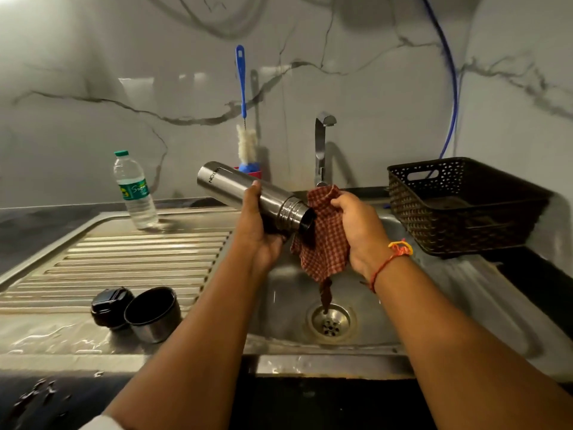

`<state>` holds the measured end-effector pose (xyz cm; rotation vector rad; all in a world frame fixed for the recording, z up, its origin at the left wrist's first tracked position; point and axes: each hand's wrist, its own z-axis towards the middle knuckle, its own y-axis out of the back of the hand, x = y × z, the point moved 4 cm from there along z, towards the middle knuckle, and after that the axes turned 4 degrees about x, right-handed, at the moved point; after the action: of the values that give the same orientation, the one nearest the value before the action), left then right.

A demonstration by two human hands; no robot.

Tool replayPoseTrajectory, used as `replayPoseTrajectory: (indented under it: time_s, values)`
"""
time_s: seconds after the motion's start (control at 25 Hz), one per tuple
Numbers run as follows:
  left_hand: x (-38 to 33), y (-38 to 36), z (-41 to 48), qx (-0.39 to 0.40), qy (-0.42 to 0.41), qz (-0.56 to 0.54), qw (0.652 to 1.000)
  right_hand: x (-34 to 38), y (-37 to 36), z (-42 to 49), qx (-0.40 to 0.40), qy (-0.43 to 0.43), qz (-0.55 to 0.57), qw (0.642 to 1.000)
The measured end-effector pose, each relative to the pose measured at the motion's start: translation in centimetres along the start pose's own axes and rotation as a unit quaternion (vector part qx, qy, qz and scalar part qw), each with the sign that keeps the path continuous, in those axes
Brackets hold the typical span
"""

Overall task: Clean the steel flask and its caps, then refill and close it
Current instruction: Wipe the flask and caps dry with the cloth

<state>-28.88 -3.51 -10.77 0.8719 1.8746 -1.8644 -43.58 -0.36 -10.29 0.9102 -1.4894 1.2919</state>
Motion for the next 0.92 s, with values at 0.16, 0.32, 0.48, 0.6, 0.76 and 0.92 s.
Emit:
replayPoseTrajectory:
  time_s: [0.16, 0.32, 0.48, 0.6, 0.76, 0.92]
  values:
    - [-0.9, 0.4, 0.7, -0.016, -0.014, -0.022, 1.000, -1.1, -1.7, -0.3, 0.113, 0.017, -0.016, 0.993]
    - [-1.3, 0.9, 0.9, -0.037, -0.044, 0.002, 0.998, -0.9, -2.8, -1.1, 0.121, 0.160, -0.183, 0.962]
    - [-0.7, 1.8, 1.8, -0.086, -0.070, 0.000, 0.994, -1.0, -4.3, -2.2, 0.093, 0.354, -0.412, 0.834]
    - [0.1, 1.9, 2.2, -0.082, -0.031, -0.039, 0.995, -1.2, -4.3, -2.0, 0.066, 0.366, -0.411, 0.832]
    - [1.0, 1.5, 1.8, -0.050, 0.007, -0.075, 0.996, -1.0, -4.2, -2.0, 0.004, 0.345, -0.394, 0.852]
    - [1.3, 1.1, 1.0, -0.011, 0.013, -0.088, 0.996, -0.8, -3.3, -1.5, -0.003, 0.245, -0.314, 0.917]
